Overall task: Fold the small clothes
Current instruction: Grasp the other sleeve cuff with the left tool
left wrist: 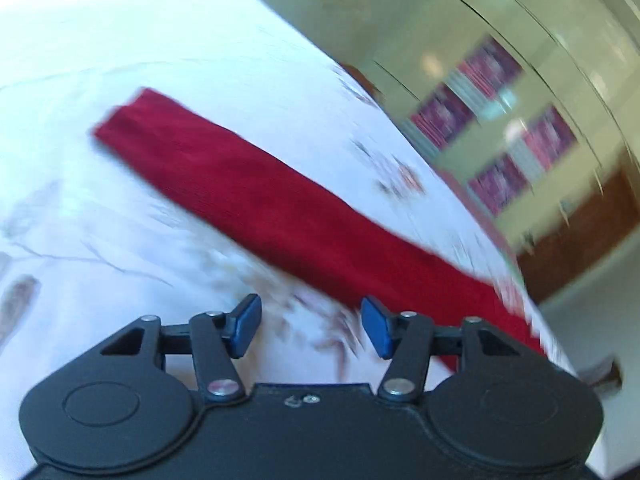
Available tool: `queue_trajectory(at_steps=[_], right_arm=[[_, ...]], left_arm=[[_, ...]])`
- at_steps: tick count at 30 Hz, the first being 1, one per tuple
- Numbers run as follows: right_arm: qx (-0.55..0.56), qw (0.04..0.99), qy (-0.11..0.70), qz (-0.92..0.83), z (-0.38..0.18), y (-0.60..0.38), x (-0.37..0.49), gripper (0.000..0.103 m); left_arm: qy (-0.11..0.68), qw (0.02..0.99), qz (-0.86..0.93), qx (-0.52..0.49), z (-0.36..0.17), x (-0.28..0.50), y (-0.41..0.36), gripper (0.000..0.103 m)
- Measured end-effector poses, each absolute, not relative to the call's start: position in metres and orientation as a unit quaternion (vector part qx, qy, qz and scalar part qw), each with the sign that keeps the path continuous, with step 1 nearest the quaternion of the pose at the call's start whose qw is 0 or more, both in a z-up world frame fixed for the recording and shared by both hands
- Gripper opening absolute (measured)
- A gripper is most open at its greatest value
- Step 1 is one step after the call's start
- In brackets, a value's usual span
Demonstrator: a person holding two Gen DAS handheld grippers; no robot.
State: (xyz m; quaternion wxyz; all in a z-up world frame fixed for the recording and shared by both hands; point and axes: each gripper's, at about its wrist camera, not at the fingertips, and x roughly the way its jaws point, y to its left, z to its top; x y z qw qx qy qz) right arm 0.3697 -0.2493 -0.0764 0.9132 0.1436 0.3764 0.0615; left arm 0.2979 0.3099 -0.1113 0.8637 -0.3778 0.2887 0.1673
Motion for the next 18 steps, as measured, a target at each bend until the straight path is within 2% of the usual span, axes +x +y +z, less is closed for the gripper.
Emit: queue_trajectory(at_steps=[6, 9, 12, 14, 18], right_arm=[[0.137, 0.91, 0.381, 0.087, -0.067, -0.214, 0.376, 0.037], [0.142, 0.909, 0.381, 0.086, -0.067, -0.199, 0.382, 0.037], [0.178, 0.901, 0.391, 0.057, -0.072, -0.195, 0.393, 0.037], [0.193, 0.899, 0.391, 0.032, -0.075, -0.194, 0.398, 0.037], [0.197, 0.9, 0.388, 0.016, -0.073, -0.187, 0.4, 0.037]], left_arm=[[0.188, 0.806, 0.212, -0.52, -0.133, 0.283, 0.38, 0.049], [0.178, 0.802, 0.22, -0.526, -0.138, 0.289, 0.395, 0.043], [0.18, 0.801, 0.225, -0.525, -0.145, 0.294, 0.402, 0.028], [0.189, 0.798, 0.23, -0.525, -0.152, 0.298, 0.407, 0.007], [0.198, 0.806, 0.221, -0.513, -0.155, 0.299, 0.41, 0.007]])
